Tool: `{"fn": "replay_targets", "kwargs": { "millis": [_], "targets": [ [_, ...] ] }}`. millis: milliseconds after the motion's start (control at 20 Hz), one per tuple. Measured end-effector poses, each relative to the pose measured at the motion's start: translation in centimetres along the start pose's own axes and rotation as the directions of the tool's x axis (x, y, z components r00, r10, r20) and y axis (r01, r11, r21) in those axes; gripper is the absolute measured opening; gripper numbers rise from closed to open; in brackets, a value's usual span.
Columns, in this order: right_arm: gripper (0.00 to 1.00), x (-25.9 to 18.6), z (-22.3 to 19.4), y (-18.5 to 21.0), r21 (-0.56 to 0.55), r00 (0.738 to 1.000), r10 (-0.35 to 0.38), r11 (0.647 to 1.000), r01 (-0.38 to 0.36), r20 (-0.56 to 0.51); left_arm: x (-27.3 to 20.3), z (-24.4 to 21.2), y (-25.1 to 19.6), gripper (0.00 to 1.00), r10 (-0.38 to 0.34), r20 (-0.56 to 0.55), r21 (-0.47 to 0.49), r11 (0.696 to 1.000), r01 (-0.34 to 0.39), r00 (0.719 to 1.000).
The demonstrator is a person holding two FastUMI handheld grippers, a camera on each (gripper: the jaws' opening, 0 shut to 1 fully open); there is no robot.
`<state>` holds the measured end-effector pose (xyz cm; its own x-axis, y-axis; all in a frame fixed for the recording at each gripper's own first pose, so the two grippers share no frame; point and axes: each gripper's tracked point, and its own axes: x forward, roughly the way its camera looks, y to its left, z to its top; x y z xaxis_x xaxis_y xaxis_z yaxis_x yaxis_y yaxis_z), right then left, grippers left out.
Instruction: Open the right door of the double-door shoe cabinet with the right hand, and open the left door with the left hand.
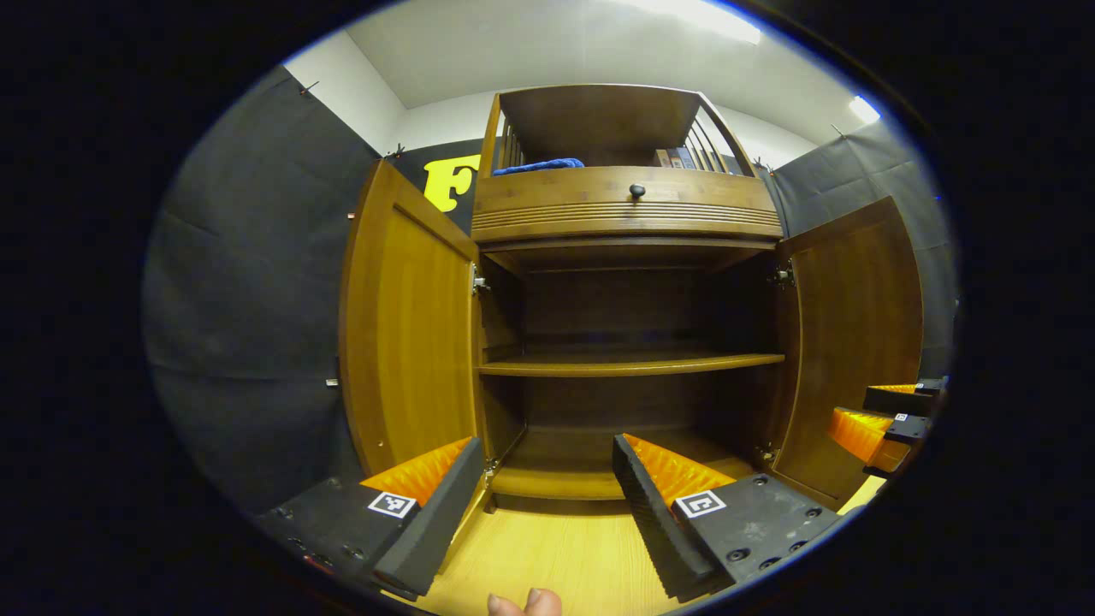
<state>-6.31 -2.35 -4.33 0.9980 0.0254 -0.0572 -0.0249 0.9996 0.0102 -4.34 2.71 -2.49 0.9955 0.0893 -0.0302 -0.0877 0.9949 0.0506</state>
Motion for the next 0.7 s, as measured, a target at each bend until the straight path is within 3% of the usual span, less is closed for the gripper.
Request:
{"fn": "replay_targets", "kwargs": {
  "millis": [350,700],
  "targets": [
    [0.99,-0.4,0.1,-0.6,0.016,1.0,0.003,1.0,-0.003,0.002,0.3,-0.6,-3.9,0.94,-0.051,0.014,0.039,0.998,0.05,0.999],
    [0.96,-0.2,0.4,-1.2,-0.026,0.999,-0.023,0.999,0.024,0.022,0.7,-0.6,-4.6,0.93,-0.059,0.02,0.031,0.998,0.059,0.998]
  ]
}}
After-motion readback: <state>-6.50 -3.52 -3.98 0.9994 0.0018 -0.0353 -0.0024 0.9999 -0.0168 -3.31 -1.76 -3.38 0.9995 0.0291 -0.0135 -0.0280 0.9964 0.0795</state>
